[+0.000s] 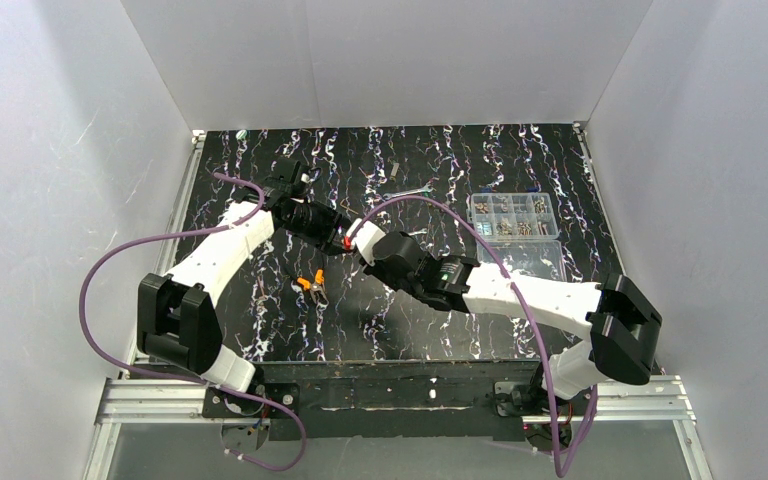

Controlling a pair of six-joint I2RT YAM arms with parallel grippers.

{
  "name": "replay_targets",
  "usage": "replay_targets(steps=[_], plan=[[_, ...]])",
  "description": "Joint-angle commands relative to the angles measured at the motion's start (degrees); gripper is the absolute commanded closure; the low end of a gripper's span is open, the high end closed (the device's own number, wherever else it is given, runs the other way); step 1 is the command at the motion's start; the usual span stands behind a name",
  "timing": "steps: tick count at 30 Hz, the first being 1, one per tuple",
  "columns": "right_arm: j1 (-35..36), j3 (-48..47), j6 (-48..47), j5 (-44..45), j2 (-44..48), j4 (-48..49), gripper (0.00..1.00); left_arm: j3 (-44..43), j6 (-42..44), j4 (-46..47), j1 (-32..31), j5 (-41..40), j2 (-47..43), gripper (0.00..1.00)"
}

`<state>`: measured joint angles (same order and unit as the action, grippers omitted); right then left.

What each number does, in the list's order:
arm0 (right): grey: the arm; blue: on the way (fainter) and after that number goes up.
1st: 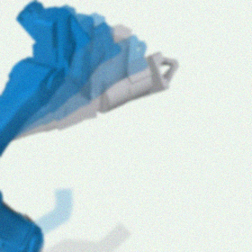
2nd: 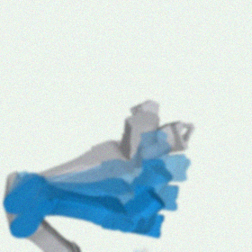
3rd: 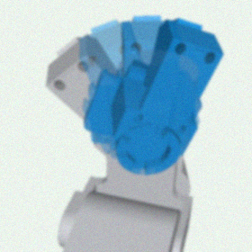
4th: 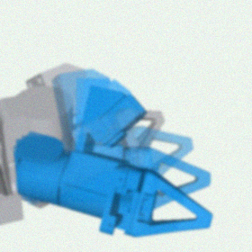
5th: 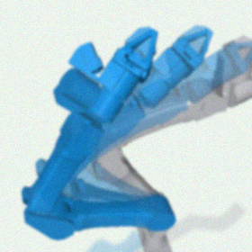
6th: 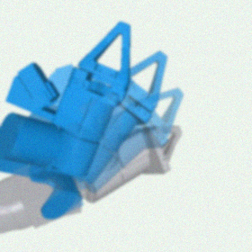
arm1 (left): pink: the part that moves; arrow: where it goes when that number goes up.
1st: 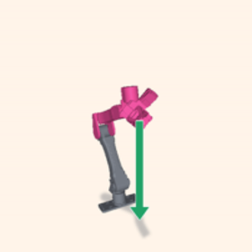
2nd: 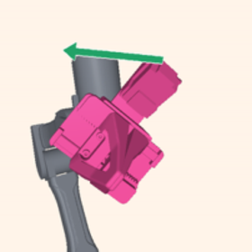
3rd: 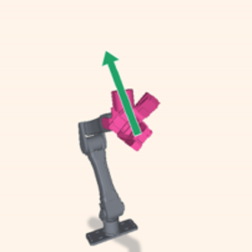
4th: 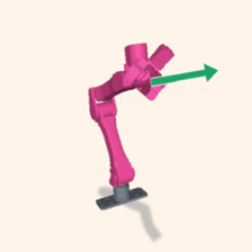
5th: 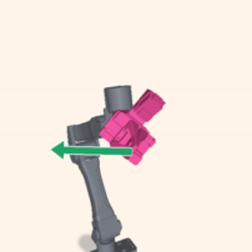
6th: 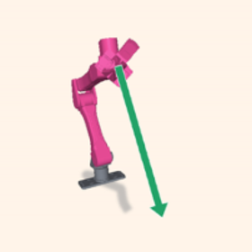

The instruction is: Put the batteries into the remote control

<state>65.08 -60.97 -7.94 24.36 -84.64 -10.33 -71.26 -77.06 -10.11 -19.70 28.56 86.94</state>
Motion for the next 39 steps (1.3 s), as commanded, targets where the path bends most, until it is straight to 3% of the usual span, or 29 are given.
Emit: replay_targets(steps=[1, 4, 6, 9, 11, 12, 13, 15, 24, 30, 33, 39], plan=[[0.40, -2.22, -0.62, 2.68, 0.81, 3.80, 0.99, -0.24, -0.46, -3.68, -0.44, 2.98, 0.64, 0.68], [0.44, -2.28, -0.82, 2.89, 1.29, 4.32, 0.99, -0.03, -0.55, -3.01, -0.51, 3.78, 0.78, 0.75], [0.49, -2.47, -1.01, 2.93, 1.47, 4.35, 0.99, 0.21, -0.63, -2.47, -0.51, 4.31, 0.79, 0.88], [0.74, -2.62, -0.98, 3.30, 1.91, 4.16, 0.88, 0.78, -0.72, -1.33, -0.51, 4.88, 0.71, 1.00], [0.80, -2.58, -0.43, 3.02, 2.61, 3.96, 0.77, 1.31, -0.64, -0.39, -0.51, 5.39, 0.64, 1.00], [0.77, -2.58, -0.04, 2.95, 3.04, 3.79, 0.61, 1.83, -0.73, 0.50, -0.51, 5.89, 0.50, 1.00], [0.76, -2.76, 0.48, 2.98, 3.59, 3.58, 0.35, 2.34, -0.80, 1.67, -0.55, 6.31, 0.50, 1.00], [0.78, -3.21, 1.45, 1.41, 5.25, 2.59, 0.25, 3.16, -0.57, 2.93, -0.51, 6.69, 0.40, 1.00], [-1.26, -4.58, 5.69, -11.66, 14.25, -4.70, 0.16, 7.36, 2.21, 12.72, -0.51, 9.36, -2.10, 1.00], [-12.68, -2.52, 8.91, -30.68, 20.20, -8.31, 0.16, 10.20, 3.53, 25.38, -0.53, 16.80, -4.35, 1.00], [-18.13, -2.41, 6.21, -39.04, 22.44, -11.11, 0.15, 10.78, 5.09, 29.66, -0.52, 22.04, -5.33, 1.00], [-19.61, -0.53, -4.60, -44.99, 24.71, -15.30, 0.14, 9.75, 13.04, 27.45, -0.51, 30.05, -7.48, 1.00]])
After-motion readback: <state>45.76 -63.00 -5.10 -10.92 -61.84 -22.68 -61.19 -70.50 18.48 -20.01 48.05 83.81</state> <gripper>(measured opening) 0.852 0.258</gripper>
